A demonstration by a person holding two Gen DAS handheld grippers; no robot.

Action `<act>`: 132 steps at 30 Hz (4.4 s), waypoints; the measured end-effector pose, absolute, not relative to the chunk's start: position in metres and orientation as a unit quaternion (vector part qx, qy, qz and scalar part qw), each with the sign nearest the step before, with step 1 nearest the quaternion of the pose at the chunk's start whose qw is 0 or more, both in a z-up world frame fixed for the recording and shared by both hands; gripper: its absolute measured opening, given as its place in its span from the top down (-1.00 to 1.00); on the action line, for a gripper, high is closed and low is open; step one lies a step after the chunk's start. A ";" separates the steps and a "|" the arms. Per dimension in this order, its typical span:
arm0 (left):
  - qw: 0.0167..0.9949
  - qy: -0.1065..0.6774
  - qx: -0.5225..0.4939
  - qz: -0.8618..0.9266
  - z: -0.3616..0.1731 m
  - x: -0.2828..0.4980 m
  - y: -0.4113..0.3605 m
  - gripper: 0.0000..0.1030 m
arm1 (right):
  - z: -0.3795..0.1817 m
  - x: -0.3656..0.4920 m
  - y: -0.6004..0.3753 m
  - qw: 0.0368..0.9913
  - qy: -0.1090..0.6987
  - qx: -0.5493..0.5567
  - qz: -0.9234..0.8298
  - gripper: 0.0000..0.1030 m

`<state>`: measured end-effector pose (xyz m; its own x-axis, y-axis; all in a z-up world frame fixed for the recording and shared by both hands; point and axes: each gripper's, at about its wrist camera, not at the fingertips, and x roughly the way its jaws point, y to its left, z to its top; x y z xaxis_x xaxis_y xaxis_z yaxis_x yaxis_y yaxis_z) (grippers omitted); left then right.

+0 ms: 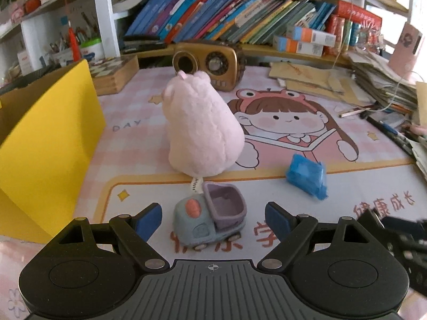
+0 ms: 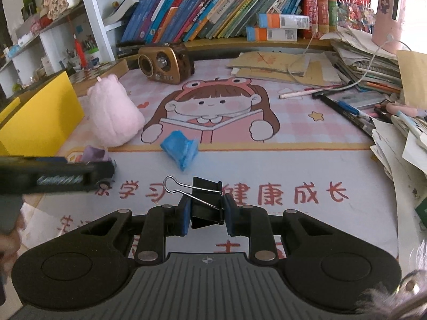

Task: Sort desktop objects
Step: 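Close the right tool on the black binder clip while the left tool grips the toy car, then carry the binder clip and grey toy car with both tools toward the yellow box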

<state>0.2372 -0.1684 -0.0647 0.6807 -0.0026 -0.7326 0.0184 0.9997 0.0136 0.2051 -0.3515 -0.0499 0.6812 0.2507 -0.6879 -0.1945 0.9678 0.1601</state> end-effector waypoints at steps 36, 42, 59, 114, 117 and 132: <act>0.931 0.356 -0.072 -0.038 -0.009 0.145 -0.143 -0.23 | -0.054 0.201 -0.354 0.915 0.375 -0.002 0.146 0.52; 0.935 0.343 -0.084 -0.043 0.002 0.134 -0.139 -0.23 | -0.034 0.187 -0.355 0.917 0.366 0.010 0.161 0.52; 0.940 0.316 -0.106 -0.069 0.021 0.098 -0.109 -0.23 | 0.018 0.133 -0.336 0.921 0.338 0.008 0.194 0.52; 0.935 0.316 -0.137 -0.085 0.014 -0.045 0.110 -0.23 | 0.018 -0.011 -0.097 0.903 0.368 -0.015 0.224 0.52; 0.935 0.316 -0.139 -0.083 0.014 -0.047 0.114 -0.23 | 0.019 -0.011 -0.090 0.901 0.366 -0.018 0.231 0.52; 0.936 0.314 -0.146 -0.066 0.012 -0.046 0.130 -0.23 | 0.019 -0.001 -0.068 0.895 0.368 -0.027 0.252 0.52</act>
<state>-0.0461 0.1301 0.0116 0.7938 -0.2147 -0.5691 0.0307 0.9486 -0.3150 -0.0012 -0.0675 0.0193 0.6029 0.4304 -0.6717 -0.4706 0.8718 0.1362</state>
